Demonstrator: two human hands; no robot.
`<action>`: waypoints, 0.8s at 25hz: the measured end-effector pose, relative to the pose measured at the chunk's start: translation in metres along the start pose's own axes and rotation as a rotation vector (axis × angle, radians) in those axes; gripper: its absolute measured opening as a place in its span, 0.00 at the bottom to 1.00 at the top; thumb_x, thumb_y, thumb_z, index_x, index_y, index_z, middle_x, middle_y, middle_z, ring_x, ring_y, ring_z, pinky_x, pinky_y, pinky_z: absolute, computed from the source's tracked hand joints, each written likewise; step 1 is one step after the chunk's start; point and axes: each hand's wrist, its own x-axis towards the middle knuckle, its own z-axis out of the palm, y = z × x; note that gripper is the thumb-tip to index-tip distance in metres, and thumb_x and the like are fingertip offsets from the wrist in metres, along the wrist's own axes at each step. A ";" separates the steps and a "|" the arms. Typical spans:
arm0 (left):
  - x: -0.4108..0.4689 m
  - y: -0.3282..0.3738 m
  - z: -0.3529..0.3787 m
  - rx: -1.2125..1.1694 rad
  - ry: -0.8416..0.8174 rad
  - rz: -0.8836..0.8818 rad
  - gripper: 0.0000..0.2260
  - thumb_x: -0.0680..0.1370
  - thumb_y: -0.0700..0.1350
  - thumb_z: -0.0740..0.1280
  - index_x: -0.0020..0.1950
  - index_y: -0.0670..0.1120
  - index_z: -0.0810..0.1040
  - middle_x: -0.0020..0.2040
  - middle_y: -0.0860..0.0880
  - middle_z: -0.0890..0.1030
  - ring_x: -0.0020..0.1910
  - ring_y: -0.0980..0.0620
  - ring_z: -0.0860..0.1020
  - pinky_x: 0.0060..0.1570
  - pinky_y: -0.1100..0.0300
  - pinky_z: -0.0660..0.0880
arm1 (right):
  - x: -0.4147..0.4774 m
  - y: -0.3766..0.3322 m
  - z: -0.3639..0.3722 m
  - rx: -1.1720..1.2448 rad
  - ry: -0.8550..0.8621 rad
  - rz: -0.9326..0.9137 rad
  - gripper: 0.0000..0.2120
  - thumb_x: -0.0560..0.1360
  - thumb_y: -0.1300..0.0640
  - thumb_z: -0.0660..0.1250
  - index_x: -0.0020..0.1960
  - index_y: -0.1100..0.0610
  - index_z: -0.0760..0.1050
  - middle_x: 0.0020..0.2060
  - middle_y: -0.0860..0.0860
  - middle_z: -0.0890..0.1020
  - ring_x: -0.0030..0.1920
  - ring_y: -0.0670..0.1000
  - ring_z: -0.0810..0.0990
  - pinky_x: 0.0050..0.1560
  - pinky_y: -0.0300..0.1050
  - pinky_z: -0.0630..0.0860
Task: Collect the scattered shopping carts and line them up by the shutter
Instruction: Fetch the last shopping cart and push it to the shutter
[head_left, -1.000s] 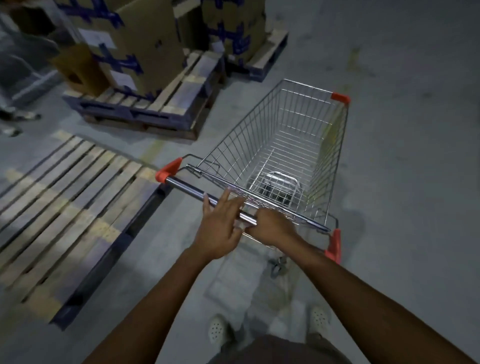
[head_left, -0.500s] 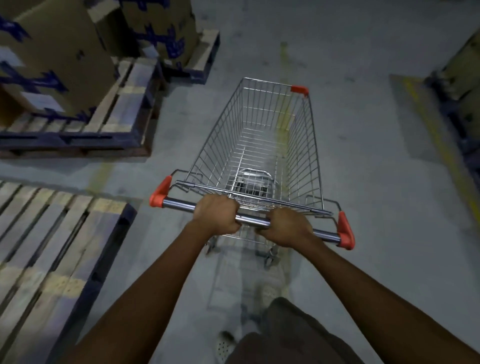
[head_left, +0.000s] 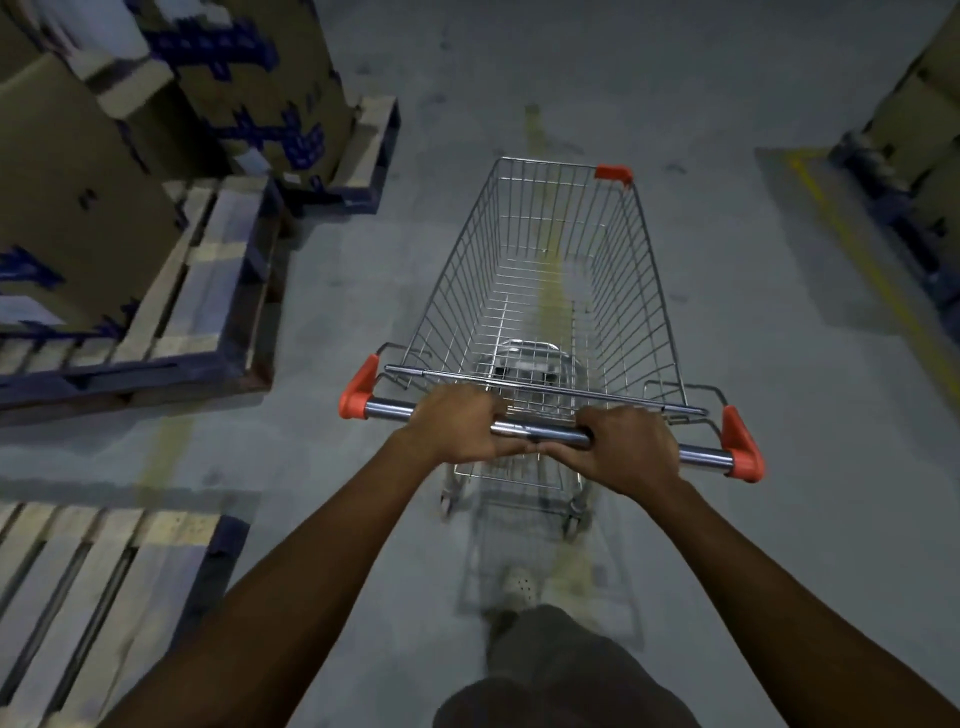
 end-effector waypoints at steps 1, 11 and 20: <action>0.025 -0.013 -0.007 -0.004 0.002 -0.021 0.29 0.67 0.79 0.53 0.38 0.54 0.73 0.35 0.54 0.77 0.38 0.50 0.78 0.38 0.57 0.69 | 0.023 0.014 0.002 0.025 0.027 0.011 0.33 0.66 0.20 0.51 0.39 0.48 0.75 0.30 0.46 0.80 0.30 0.49 0.79 0.32 0.40 0.71; 0.276 -0.039 -0.027 0.007 0.301 -0.385 0.35 0.76 0.71 0.47 0.70 0.48 0.69 0.71 0.37 0.68 0.72 0.35 0.62 0.70 0.33 0.48 | 0.232 0.143 0.045 0.118 0.176 0.396 0.25 0.77 0.35 0.56 0.66 0.48 0.71 0.69 0.54 0.71 0.71 0.56 0.65 0.75 0.59 0.50; 0.594 -0.121 -0.076 0.011 0.377 -0.213 0.34 0.75 0.70 0.48 0.71 0.48 0.68 0.73 0.38 0.66 0.73 0.34 0.61 0.70 0.35 0.47 | 0.500 0.329 0.061 0.106 0.133 0.383 0.34 0.75 0.33 0.49 0.75 0.51 0.60 0.77 0.59 0.57 0.78 0.59 0.51 0.75 0.61 0.44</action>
